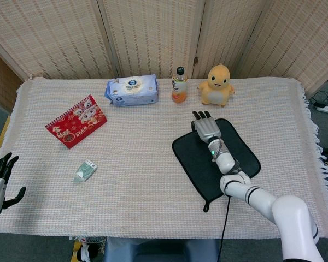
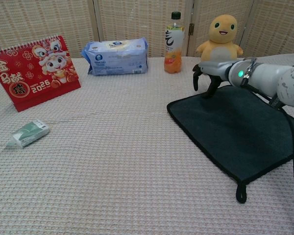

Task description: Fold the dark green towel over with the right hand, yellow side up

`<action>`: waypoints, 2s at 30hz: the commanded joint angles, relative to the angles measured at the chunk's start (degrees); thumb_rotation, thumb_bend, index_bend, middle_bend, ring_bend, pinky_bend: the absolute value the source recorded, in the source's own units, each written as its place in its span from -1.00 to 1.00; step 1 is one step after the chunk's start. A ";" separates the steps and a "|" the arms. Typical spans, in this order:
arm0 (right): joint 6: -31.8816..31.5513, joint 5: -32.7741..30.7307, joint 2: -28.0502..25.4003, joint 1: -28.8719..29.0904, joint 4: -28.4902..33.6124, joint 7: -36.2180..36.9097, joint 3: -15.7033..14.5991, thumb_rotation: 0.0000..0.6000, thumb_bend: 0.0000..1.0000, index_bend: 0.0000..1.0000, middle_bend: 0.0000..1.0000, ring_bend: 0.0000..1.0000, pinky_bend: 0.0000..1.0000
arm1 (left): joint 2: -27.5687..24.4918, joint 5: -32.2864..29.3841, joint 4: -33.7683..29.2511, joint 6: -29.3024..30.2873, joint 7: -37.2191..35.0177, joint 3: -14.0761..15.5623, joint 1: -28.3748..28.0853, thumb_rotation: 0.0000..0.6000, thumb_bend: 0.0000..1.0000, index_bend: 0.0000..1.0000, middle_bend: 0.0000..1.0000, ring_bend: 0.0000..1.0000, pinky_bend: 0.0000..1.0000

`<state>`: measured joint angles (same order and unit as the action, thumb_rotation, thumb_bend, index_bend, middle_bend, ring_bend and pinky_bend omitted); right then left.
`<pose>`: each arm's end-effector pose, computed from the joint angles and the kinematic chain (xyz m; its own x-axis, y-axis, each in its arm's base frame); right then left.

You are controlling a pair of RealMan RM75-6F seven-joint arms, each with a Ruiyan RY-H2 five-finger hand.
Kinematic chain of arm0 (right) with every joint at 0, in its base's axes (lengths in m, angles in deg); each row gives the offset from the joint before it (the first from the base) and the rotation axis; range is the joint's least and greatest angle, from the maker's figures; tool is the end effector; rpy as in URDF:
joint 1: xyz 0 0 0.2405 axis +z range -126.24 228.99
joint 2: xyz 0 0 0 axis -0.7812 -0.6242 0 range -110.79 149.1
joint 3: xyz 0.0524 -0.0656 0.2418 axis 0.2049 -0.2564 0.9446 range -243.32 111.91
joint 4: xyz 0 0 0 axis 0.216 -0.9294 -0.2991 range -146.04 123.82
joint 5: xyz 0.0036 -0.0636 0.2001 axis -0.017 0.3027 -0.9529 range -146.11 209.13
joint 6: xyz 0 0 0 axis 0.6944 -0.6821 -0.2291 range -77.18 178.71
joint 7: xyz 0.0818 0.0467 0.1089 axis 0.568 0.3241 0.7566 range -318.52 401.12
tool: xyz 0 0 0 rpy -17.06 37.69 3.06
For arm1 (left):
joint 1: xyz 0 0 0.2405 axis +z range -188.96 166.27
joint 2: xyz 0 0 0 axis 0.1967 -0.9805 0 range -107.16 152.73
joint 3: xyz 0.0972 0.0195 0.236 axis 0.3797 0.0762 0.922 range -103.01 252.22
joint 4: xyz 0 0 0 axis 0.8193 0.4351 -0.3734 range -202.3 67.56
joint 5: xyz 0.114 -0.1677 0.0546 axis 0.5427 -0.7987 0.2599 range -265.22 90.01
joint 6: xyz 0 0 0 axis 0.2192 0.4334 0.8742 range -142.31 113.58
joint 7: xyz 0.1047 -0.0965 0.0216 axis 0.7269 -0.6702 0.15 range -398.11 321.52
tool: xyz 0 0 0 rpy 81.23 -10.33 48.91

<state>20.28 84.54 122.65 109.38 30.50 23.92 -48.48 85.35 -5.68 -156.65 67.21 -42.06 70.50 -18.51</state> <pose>-0.1606 -0.4681 -0.0430 0.5567 -0.3306 0.7621 -0.8307 -0.2261 0.5087 -0.3265 0.1996 0.1736 0.3987 0.0148 0.9170 0.9164 0.0313 -0.3989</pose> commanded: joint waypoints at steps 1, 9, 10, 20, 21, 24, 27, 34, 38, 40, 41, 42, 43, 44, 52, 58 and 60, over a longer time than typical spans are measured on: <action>2.05 -0.79 3.45 2.09 -5.12 2.08 0.78 1.00 -0.11 -0.12 -0.85 -0.94 -1.00 | -0.12 0.00 0.04 -0.05 -0.27 0.00 0.00 1.00 -0.15 -1.00 -1.00 -1.00 -1.00; 5.02 0.68 7.56 5.01 -12.40 5.21 1.32 1.00 -0.11 -0.12 -0.84 -0.93 -1.00 | -0.45 -0.31 0.19 -0.42 -1.05 -0.10 -0.07 1.00 -0.14 -1.00 -1.00 -1.00 -1.00; 5.44 0.92 8.12 5.41 -13.46 5.48 1.33 1.00 -0.11 -0.12 -0.84 -0.92 -1.00 | -0.49 -0.36 0.25 -0.47 -1.19 -0.12 -0.07 1.00 -0.14 -1.00 -1.00 -1.00 -1.00; 8.17 2.82 11.73 7.24 -20.61 7.70 1.39 1.00 -0.11 -0.12 -0.84 -0.93 -1.00 | -0.54 -0.81 0.67 -0.79 -1.71 -0.30 -0.16 1.00 -0.14 -1.00 -1.00 -1.00 -1.00; 8.33 3.02 11.87 7.25 -20.99 7.85 1.36 1.00 -0.11 -0.12 -0.84 -0.93 -1.00 | -0.52 -0.83 0.69 -0.81 -1.68 -0.30 -0.17 1.00 -0.14 -1.00 -1.00 -1.00 -1.00; 8.72 3.73 12.03 7.10 -21.93 8.33 1.24 1.00 -0.11 -0.12 -0.84 -0.92 -1.00 | -0.43 -0.83 0.76 -0.93 -1.56 -0.27 -0.23 1.00 -0.14 -1.00 -1.00 -1.00 -1.00; 8.99 4.24 11.79 6.92 -22.15 8.67 1.23 1.00 -0.11 -0.10 -0.83 -0.89 -1.00 | -0.34 -0.91 0.85 -1.10 -1.41 -0.27 -0.31 1.00 -0.14 -1.00 -1.00 -1.00 -1.00; 6.97 6.09 10.43 5.49 -20.40 9.66 0.81 1.00 -0.11 0.10 -0.73 -0.83 -1.00 | -0.15 -0.72 0.94 -1.16 -1.22 -0.19 -0.41 1.00 -0.13 -1.00 -1.00 -1.00 -1.00; 6.23 6.69 9.74 4.69 -19.51 9.64 0.61 1.00 -0.11 0.19 -0.68 -0.80 -1.00 | -0.10 -0.42 0.86 -1.16 -1.12 -0.04 -0.46 1.00 -0.13 -1.00 -1.00 -1.00 -1.00; 5.70 6.89 9.40 4.35 -18.95 9.69 0.65 1.00 -0.11 0.21 -0.66 -0.79 -1.00 | -0.09 -0.15 0.79 -0.99 -1.14 0.03 -0.43 1.00 -0.13 -1.00 -1.00 -1.00 -1.00; 5.51 6.96 9.24 4.20 -18.69 9.70 0.67 1.00 -0.11 0.22 -0.65 -0.79 -1.00 | -0.10 -0.04 0.77 -0.90 -1.19 0.06 -0.42 1.00 -0.13 -1.00 -1.00 -1.00 -1.00; 5.30 7.03 9.07 4.05 -18.41 9.72 0.68 1.00 -0.11 0.23 -0.65 -0.78 -1.00 | -0.11 0.07 0.76 -0.80 -1.24 0.07 -0.40 1.00 -0.12 -1.00 -1.00 -1.00 -1.00; 5.00 7.14 8.81 3.81 -17.90 9.78 0.69 1.00 -0.11 0.24 -0.64 -0.78 -1.00 | -0.14 0.22 0.75 -0.67 -1.30 0.09 -0.37 1.00 -0.12 -1.00 -1.00 -1.00 -1.00; 4.71 7.28 8.54 3.58 -17.41 9.82 0.64 1.00 -0.11 0.24 -0.64 -0.78 -1.00 | -0.17 0.31 0.72 -0.56 -1.35 0.11 -0.34 1.00 -0.12 -1.00 -1.00 -1.00 -1.00; -1.85 11.05 1.07 -2.42 -3.63 9.85 -2.33 1.00 -0.11 0.25 -0.64 -0.78 -1.00 | -0.35 1.34 0.21 0.31 -1.47 0.40 -0.10 1.00 -0.11 -1.00 -1.00 -1.00 -1.00; -8.58 13.06 -10.80 -9.93 16.33 6.77 -6.29 1.00 -0.11 0.25 -0.64 -0.78 -1.00 | -0.39 2.09 -0.34 0.76 -1.12 0.70 0.01 1.00 -0.11 -1.00 -1.00 -1.00 -1.00; -10.78 13.24 -14.54 -12.29 22.13 4.69 -7.95 1.00 -0.10 0.25 -0.64 -0.78 -1.00 | -0.40 2.35 -0.53 0.95 -0.94 0.79 0.05 1.00 -0.11 -1.00 -1.00 -1.00 -1.00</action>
<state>14.92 96.21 116.48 102.87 41.24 32.00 -52.77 84.96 -3.38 -157.14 68.11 -43.05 71.26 -18.47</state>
